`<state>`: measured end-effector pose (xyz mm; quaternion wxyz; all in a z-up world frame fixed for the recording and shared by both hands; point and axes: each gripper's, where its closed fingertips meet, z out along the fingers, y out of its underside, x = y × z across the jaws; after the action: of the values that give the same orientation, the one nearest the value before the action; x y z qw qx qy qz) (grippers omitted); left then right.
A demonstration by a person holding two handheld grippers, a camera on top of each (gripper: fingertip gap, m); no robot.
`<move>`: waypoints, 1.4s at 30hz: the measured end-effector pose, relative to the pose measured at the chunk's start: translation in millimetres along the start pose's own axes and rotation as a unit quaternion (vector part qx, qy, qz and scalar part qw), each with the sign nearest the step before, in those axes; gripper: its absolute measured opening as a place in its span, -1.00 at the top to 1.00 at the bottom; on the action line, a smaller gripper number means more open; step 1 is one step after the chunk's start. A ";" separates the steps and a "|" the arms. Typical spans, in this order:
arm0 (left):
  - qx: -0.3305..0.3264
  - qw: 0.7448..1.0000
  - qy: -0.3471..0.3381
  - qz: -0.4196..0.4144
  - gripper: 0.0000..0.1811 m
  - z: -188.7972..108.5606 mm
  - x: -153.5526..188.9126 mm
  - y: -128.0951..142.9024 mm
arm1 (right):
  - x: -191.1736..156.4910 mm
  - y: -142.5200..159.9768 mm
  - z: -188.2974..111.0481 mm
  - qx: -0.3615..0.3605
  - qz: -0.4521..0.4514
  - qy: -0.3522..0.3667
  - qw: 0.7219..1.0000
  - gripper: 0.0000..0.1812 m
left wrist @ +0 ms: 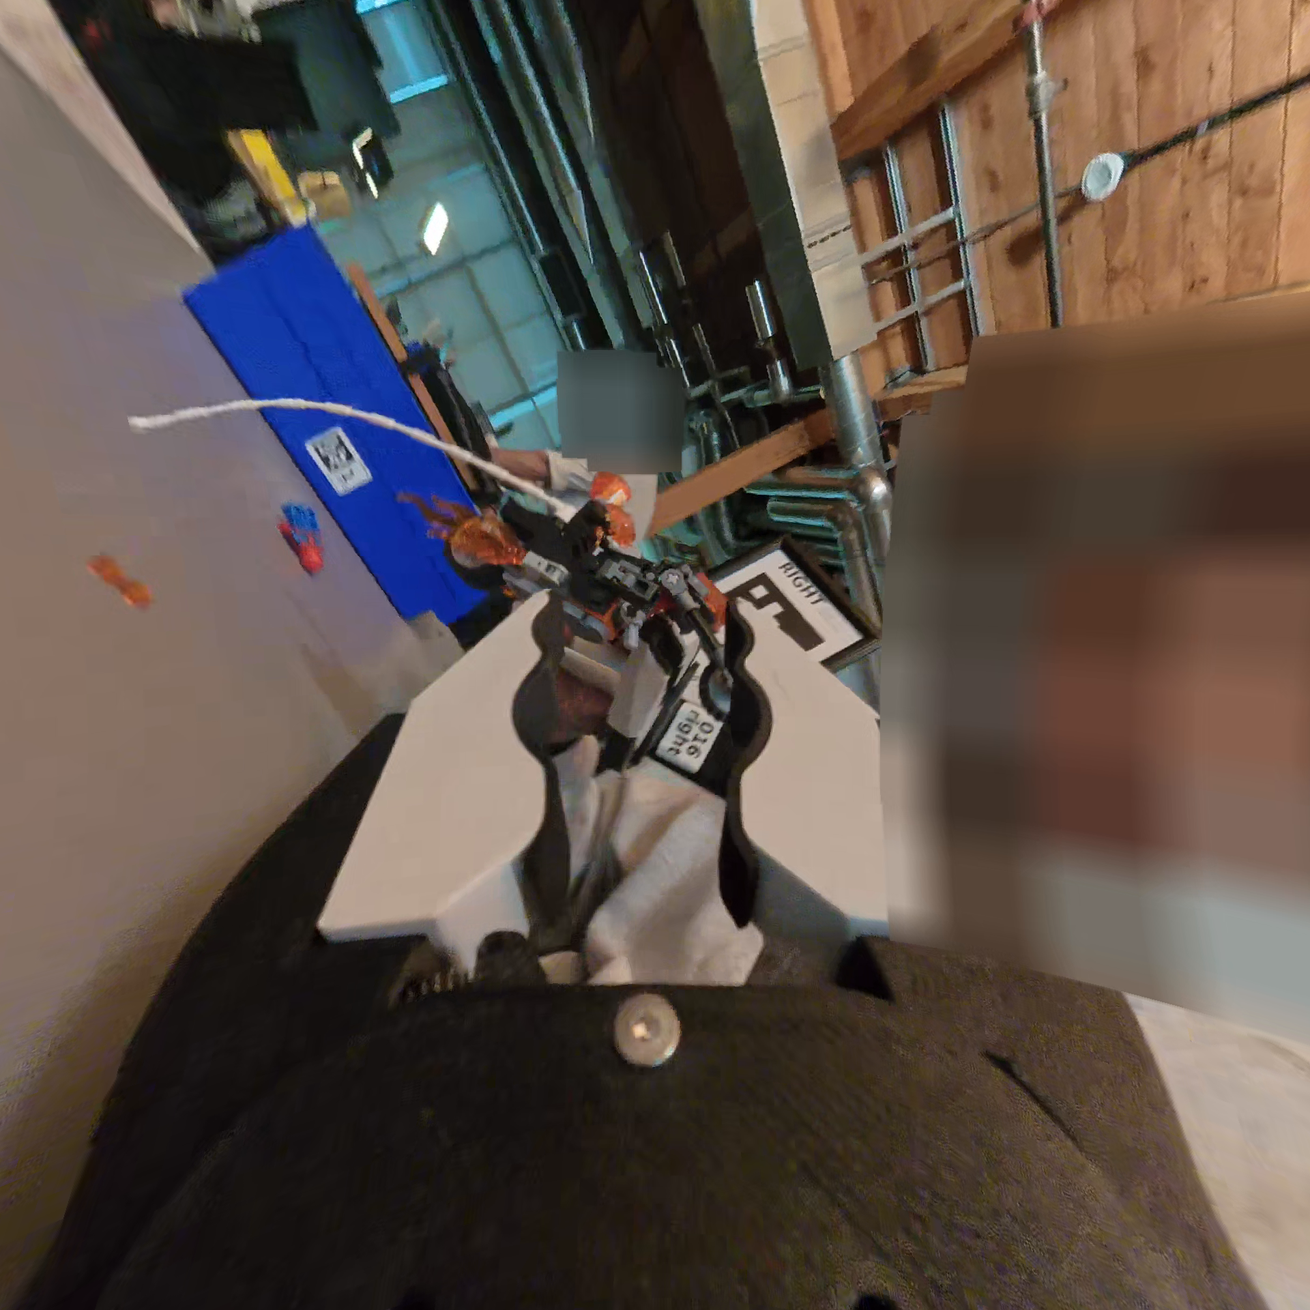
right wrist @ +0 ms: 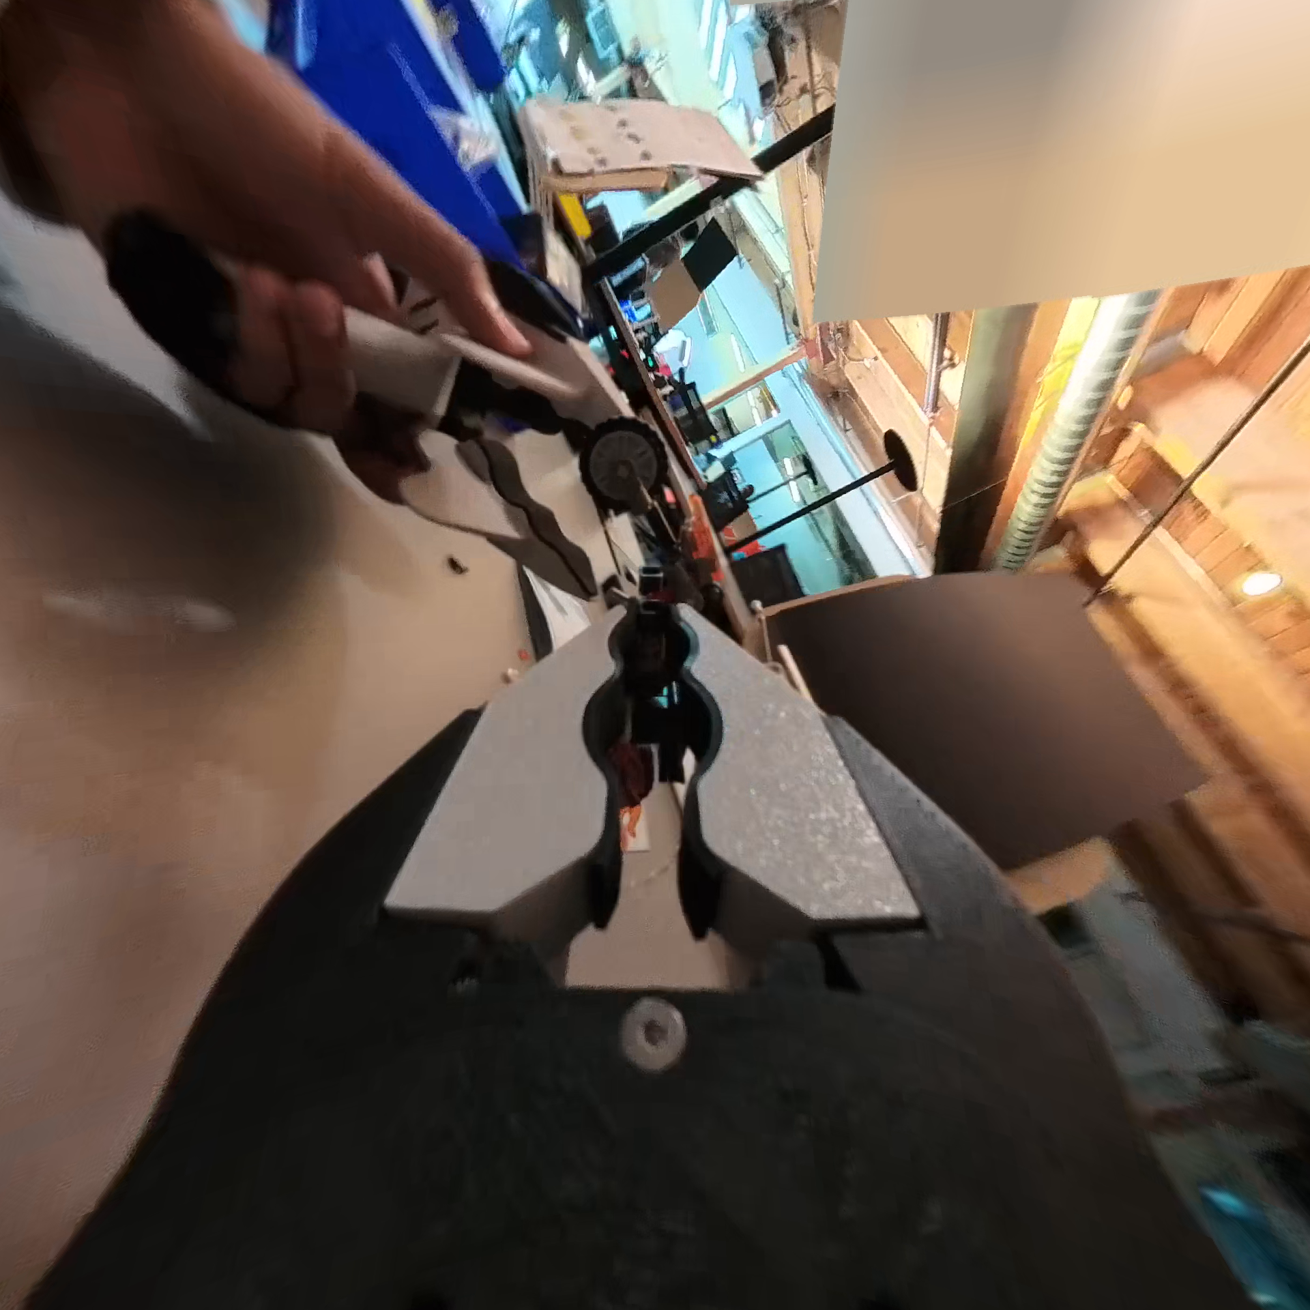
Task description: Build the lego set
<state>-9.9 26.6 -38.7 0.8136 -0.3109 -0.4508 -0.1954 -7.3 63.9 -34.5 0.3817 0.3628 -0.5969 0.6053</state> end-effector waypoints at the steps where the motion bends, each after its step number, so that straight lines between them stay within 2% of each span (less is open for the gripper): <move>1: 0.002 0.999 -0.006 0.036 0.47 0.2 2.7 -1.5 | 3.9 0.2 -1.9 0.009 0.035 -0.003 0.999 0.95; 4: -0.016 0.985 -0.033 0.168 0.38 5.3 12.0 0.8 | 12.7 -1.3 -7.4 0.045 0.142 -0.022 0.989 0.95; 7: -0.057 0.955 -0.064 0.285 0.42 14.2 17.3 9.9 | 19.0 -6.7 -12.4 0.086 0.226 -0.045 0.969 0.95; 9: -0.071 0.933 -0.093 0.339 0.48 19.2 16.0 12.0 | 22.1 -9.2 -14.6 0.103 0.260 -0.055 0.959 0.95; 12: -0.086 0.911 -0.099 0.391 0.47 26.7 19.4 17.6 | 24.1 -13.5 -17.1 0.124 0.305 -0.075 0.941 0.95; 14: -0.097 0.905 -0.091 0.404 0.48 31.4 22.1 22.4 | 23.1 -15.8 -17.7 0.134 0.333 -0.094 0.929 0.94; 18: -0.117 0.901 -0.057 0.414 0.73 38.5 30.7 33.4 | 21.7 -19.0 -19.1 0.147 0.372 -0.120 0.909 0.94; 25: -0.130 0.892 -0.060 0.430 0.76 40.1 29.5 37.0 | 26.5 -16.1 -21.7 0.164 0.428 -0.136 0.878 0.94; 34: -0.120 0.882 -0.072 0.451 0.92 42.6 25.8 34.2 | 28.1 -16.3 -20.7 0.176 0.484 -0.150 0.844 0.94; 38: -0.113 0.881 -0.083 0.452 0.92 44.0 22.9 30.5 | 29.7 -11.3 -19.2 0.173 0.491 -0.135 0.843 0.94; 42: -0.104 0.880 -0.100 0.453 0.93 44.6 17.4 24.9 | 33.3 -4.5 -17.6 0.162 0.476 -0.099 0.859 0.92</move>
<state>-13.3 74.5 -14.1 0.7271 -0.5817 -0.3164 0.1812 -17.9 82.4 -3.2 -0.0783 0.1495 -0.6247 0.7624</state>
